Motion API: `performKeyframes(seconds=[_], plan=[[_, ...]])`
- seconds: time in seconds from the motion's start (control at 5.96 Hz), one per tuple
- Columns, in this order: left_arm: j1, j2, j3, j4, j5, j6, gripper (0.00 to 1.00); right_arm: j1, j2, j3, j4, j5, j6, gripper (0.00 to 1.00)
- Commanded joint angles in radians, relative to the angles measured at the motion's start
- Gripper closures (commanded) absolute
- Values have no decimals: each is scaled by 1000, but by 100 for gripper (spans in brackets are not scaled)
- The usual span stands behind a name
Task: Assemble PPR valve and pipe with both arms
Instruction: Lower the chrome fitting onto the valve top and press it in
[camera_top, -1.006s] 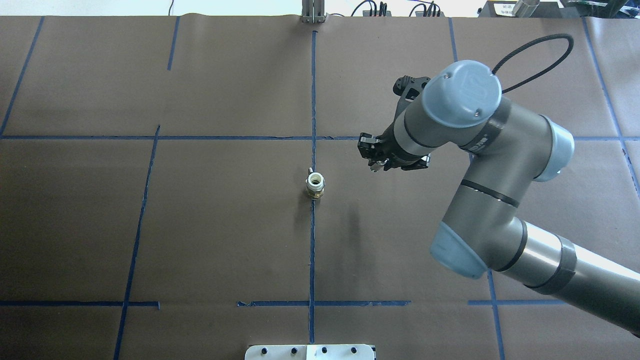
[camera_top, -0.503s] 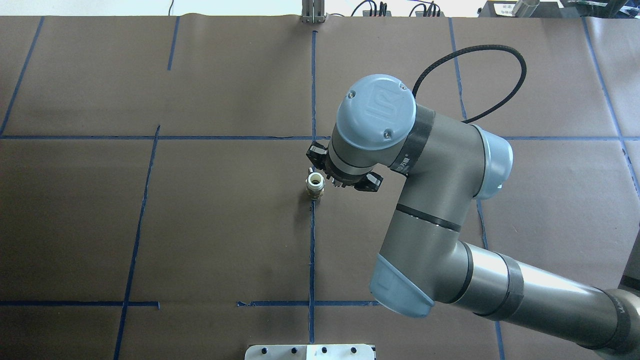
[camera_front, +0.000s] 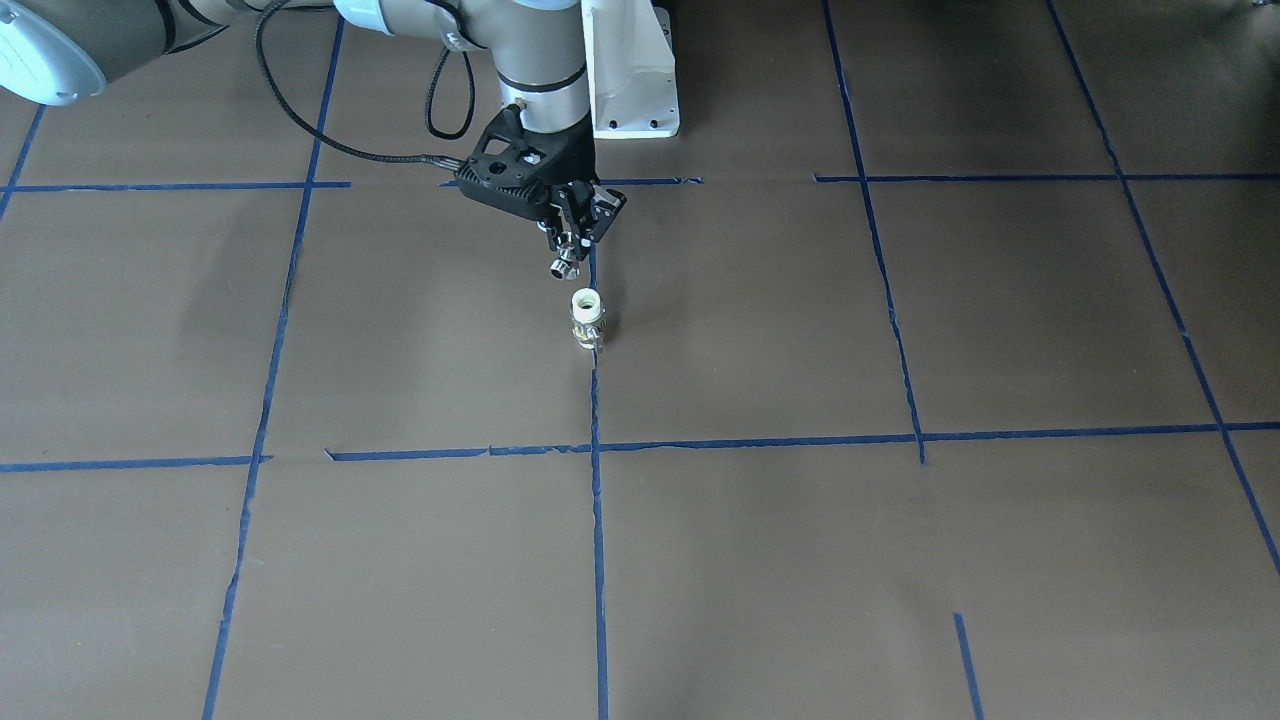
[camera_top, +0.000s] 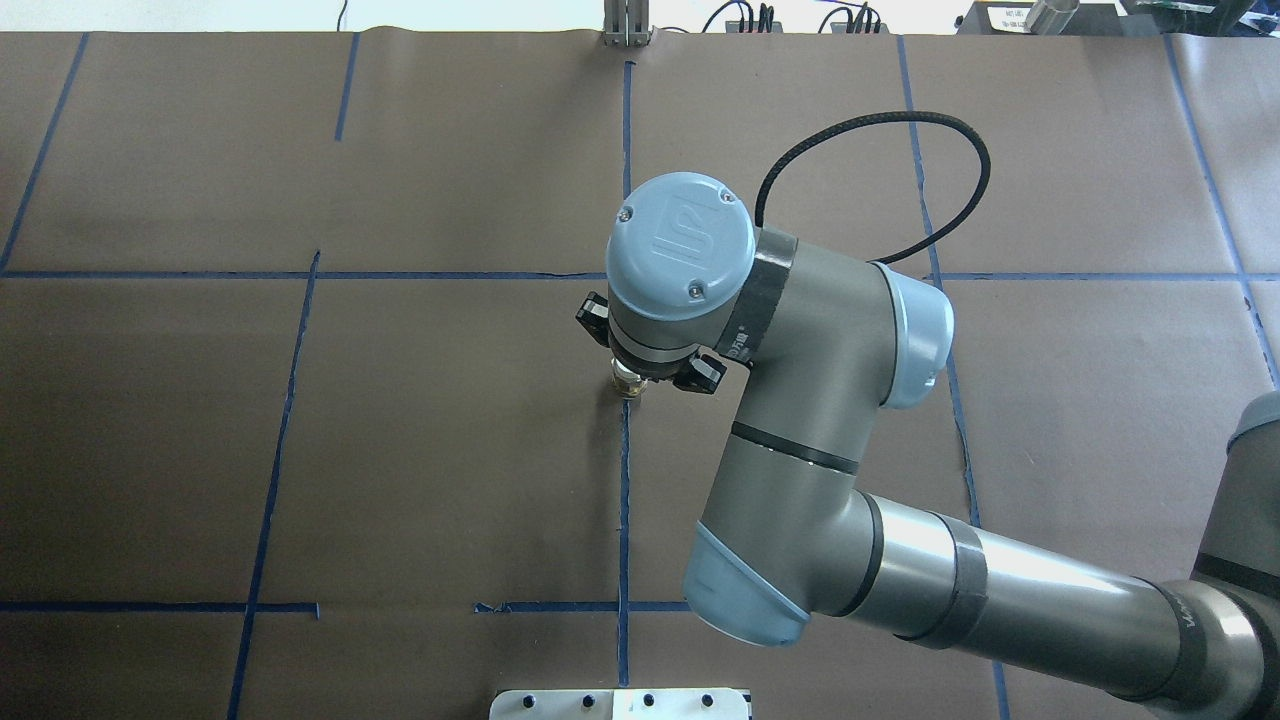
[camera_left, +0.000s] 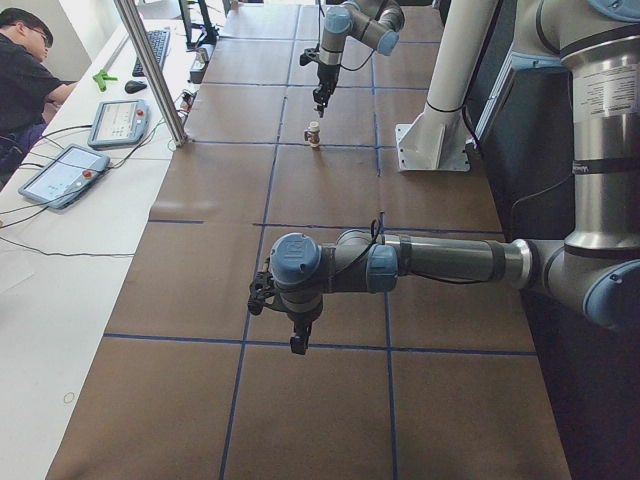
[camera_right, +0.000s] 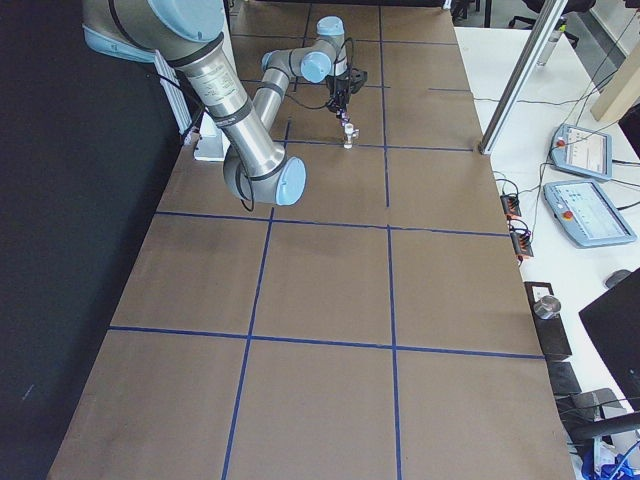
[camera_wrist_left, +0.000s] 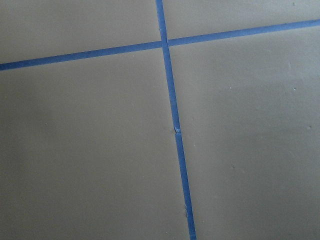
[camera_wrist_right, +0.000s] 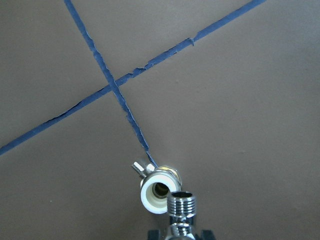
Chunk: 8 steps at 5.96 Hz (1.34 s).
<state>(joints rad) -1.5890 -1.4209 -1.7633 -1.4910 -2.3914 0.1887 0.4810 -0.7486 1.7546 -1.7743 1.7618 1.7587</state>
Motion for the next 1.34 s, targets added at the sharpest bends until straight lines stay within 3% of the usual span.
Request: performKeyframes(seconds=[0.0,1.17], plan=[[0,0,-1,0,0,0,0,-1,31,-56,4,-13,-7,95],[1,0,-4,0,0,0,0,1,55,-109,6,-31,-11,95]])
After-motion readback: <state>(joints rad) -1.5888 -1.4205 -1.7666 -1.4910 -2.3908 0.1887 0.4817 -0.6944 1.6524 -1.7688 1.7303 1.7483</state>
